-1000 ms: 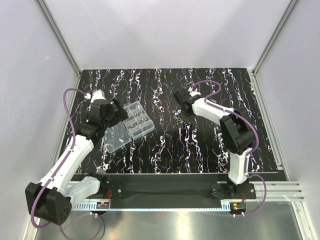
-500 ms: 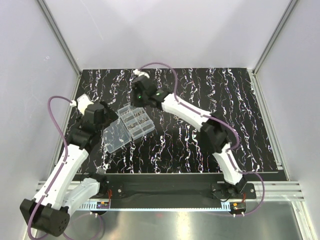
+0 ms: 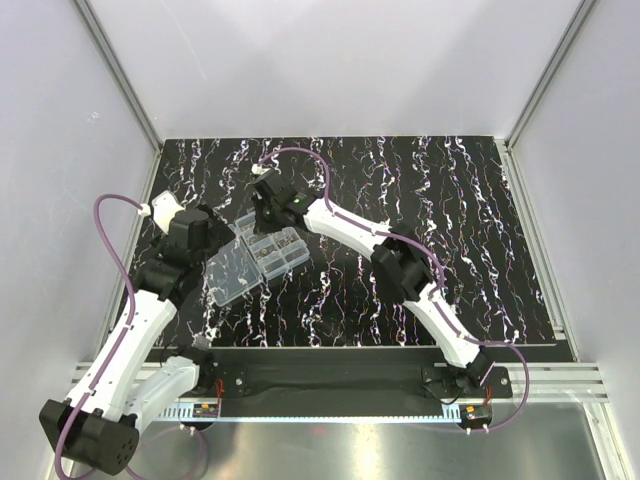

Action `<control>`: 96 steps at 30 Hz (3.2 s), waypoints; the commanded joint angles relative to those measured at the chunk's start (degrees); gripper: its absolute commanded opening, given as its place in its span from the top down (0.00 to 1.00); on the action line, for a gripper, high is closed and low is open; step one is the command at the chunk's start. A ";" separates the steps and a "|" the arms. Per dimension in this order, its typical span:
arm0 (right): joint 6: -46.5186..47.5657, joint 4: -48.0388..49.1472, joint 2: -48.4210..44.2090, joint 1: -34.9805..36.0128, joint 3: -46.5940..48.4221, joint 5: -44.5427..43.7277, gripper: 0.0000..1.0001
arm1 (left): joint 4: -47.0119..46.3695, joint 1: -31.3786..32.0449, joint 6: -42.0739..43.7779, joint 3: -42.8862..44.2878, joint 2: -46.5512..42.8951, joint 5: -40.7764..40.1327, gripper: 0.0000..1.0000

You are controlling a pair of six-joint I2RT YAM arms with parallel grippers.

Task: Sort the screws and nuts into containers

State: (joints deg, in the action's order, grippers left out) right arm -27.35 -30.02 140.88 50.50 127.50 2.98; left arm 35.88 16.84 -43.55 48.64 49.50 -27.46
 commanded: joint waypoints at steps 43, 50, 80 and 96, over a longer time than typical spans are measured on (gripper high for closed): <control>-5.70 4.09 -38.33 -25.80 -53.68 -21.09 0.35 | -10.13 0.83 17.44 6.99 12.01 19.29 0.01; -1.21 8.92 -35.06 -25.80 -52.53 -18.63 0.37 | -5.38 0.74 15.95 10.77 18.79 13.75 0.01; -14.48 -3.55 -21.09 -27.39 -38.65 -22.58 0.47 | -6.35 -0.84 18.32 11.04 19.85 15.60 0.01; -13.16 -4.43 -17.92 -27.30 -38.11 -22.41 0.85 | -6.17 -1.63 18.33 10.68 19.59 15.42 0.01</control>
State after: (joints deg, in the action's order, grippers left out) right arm -40.66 -33.43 121.58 23.35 88.84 -19.40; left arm 32.01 15.68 -26.28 59.13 70.85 -12.43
